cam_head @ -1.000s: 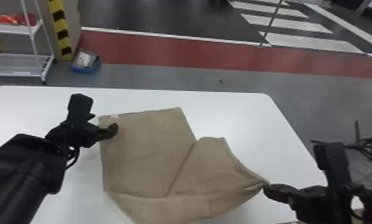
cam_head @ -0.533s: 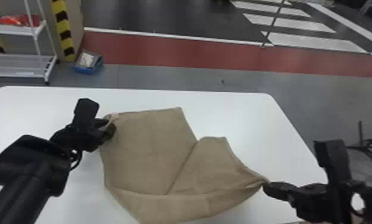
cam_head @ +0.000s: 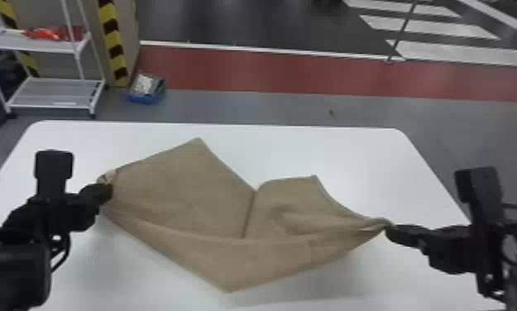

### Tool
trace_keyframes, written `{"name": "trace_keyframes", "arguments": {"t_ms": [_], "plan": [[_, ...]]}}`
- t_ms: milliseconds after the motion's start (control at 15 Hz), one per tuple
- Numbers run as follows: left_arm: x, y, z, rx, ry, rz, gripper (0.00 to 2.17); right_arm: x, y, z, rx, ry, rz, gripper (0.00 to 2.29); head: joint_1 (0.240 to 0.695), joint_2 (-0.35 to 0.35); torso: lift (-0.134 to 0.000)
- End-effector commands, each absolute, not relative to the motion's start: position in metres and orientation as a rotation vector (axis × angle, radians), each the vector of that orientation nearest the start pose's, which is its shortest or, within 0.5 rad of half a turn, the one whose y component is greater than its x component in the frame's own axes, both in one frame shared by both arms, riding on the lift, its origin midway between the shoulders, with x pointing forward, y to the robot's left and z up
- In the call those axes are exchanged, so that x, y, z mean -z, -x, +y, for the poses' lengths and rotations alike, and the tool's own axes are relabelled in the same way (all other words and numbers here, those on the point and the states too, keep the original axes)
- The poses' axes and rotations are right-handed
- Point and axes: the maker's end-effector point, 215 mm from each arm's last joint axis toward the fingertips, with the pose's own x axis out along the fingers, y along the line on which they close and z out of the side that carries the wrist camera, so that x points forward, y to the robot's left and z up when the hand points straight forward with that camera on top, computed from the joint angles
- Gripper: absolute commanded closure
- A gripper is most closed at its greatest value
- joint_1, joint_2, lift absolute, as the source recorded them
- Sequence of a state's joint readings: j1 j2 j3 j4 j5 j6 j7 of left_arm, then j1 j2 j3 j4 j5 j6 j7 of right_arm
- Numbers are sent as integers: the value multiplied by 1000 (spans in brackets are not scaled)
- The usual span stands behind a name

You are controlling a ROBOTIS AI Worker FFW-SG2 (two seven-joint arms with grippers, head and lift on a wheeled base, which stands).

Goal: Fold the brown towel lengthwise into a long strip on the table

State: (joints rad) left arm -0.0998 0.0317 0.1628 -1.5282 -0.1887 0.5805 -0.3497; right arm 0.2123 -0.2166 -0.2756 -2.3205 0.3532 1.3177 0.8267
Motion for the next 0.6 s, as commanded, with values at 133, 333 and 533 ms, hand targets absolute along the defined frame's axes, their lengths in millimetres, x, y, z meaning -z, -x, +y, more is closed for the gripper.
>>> {"name": "trace_keyframes", "arguments": {"t_ms": [133, 333, 533], "plan": [[472, -478, 370, -65, 0, 548, 1872, 403, -426, -392, -143, 111, 844, 1325, 695, -45, -93], [482, -425, 364, -73, -17, 550, 1204, 421, -425, -419, -127, 167, 891, 1312, 695, -27, -93], [471, -405, 343, -40, -17, 492, -2, 434, -414, -412, -203, 222, 921, -2, 695, -69, -93]]}}
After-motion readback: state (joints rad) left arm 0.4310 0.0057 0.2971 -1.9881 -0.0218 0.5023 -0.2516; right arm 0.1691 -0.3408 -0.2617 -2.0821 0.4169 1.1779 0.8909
